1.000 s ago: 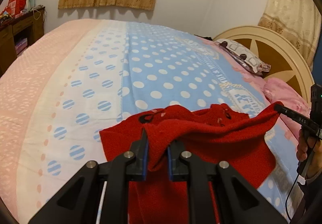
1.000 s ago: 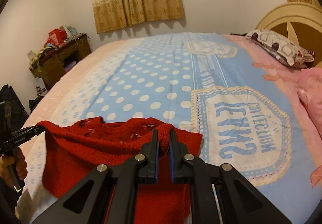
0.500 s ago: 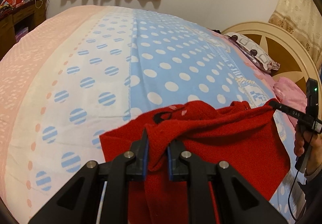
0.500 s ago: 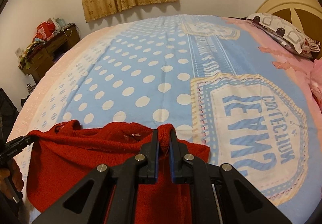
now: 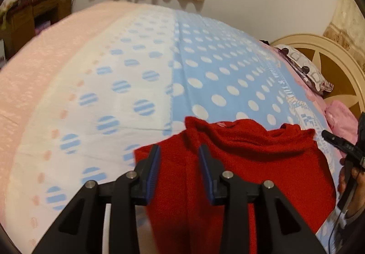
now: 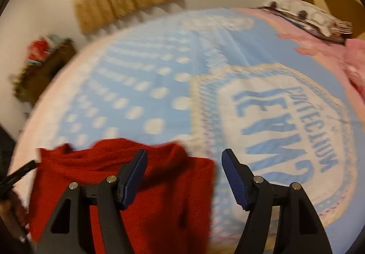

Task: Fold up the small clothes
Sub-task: 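Open both tools to release the folded hem and smooth the bundle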

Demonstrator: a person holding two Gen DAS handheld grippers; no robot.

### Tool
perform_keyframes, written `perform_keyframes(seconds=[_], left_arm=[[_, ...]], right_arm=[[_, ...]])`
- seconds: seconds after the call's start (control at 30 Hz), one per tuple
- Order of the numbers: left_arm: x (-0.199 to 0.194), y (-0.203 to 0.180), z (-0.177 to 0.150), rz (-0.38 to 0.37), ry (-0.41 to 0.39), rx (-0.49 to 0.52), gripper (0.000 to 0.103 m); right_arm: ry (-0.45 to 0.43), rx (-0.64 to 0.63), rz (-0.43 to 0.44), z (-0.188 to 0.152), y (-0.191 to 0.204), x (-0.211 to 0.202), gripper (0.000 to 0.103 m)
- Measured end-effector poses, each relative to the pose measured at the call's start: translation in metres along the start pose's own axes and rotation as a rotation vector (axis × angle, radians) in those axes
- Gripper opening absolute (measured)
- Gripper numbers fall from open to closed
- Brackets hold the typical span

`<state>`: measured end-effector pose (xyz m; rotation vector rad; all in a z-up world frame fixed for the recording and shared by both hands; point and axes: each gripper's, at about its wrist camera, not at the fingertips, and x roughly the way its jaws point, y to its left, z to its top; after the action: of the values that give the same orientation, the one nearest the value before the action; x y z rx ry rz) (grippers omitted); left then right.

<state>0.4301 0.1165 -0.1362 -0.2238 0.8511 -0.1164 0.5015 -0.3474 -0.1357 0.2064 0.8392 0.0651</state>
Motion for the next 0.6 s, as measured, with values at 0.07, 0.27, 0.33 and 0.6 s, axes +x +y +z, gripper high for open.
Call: perform_keyframes(seconds=[0.07, 0.27, 0.33, 0.6], left_arm=[[-0.016, -0.007, -0.006, 0.031, -0.037, 0.040, 0.047], [-0.025, -0.038, -0.037, 0.101, -0.037, 0.184, 0.068], [-0.019, -0.045, -0.055, 0.159, -0.008, 0.233, 0.068], [-0.037, -0.033, -0.086, 0.162, 0.001, 0.247, 0.071]], right_arm=[[-0.015, -0.059, 0.019, -0.007, 0.015, -0.013, 0.068], [0.153, -0.239, 0.086, -0.032, 0.068, 0.001, 0.068], [0.204, -0.229, 0.010, -0.039, 0.069, 0.018, 0.068], [0.125, -0.212, 0.026, -0.072, 0.062, -0.037, 0.068]])
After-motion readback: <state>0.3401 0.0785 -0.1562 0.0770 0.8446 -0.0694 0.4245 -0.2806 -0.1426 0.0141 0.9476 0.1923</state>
